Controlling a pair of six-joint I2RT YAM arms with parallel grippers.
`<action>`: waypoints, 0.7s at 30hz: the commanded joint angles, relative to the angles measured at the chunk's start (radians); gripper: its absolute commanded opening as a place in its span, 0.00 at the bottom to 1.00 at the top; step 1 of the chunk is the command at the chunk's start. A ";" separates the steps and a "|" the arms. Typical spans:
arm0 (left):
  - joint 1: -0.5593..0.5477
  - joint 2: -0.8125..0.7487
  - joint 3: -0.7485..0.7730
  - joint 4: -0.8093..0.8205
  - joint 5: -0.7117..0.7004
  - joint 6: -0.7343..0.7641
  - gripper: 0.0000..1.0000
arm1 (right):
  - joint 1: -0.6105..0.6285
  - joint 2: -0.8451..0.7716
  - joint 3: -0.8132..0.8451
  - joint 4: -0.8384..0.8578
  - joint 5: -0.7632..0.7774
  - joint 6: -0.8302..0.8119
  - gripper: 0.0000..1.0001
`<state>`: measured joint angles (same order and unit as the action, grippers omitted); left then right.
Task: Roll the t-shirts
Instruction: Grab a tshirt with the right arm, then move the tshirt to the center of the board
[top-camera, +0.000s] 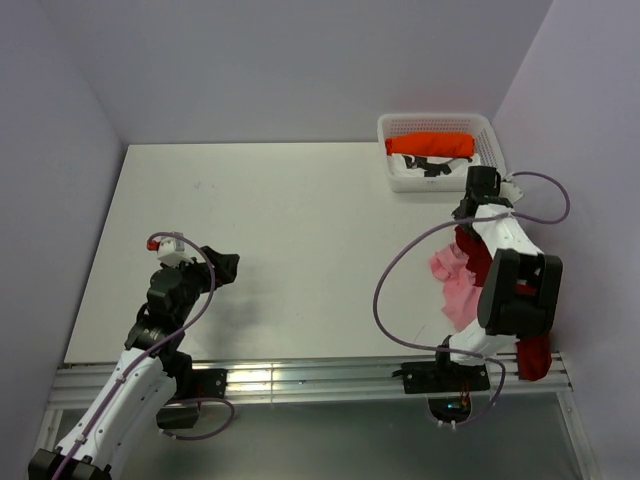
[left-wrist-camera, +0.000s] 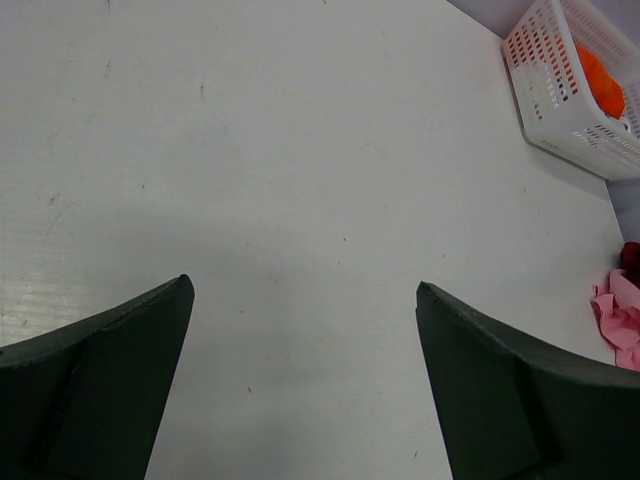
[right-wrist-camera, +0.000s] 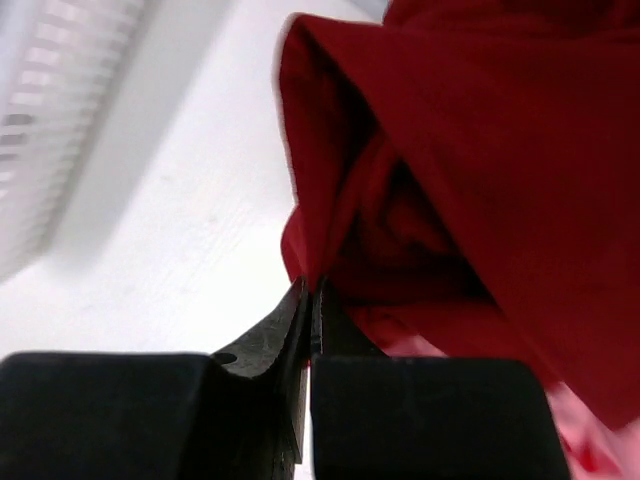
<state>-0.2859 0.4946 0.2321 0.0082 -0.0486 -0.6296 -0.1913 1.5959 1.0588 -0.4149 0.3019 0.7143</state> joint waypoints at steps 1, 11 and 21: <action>0.001 -0.007 0.032 0.041 0.013 0.007 0.99 | 0.009 -0.189 0.122 -0.091 0.057 -0.030 0.00; -0.001 -0.018 0.021 0.052 0.010 0.008 1.00 | 0.073 -0.528 0.479 -0.030 -0.670 0.003 0.00; -0.001 -0.060 0.018 0.032 -0.005 0.007 0.99 | 0.277 -0.473 0.836 0.034 -0.980 0.192 0.00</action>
<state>-0.2859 0.4576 0.2317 0.0177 -0.0498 -0.6296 0.0818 1.1149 1.8858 -0.4309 -0.5522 0.8345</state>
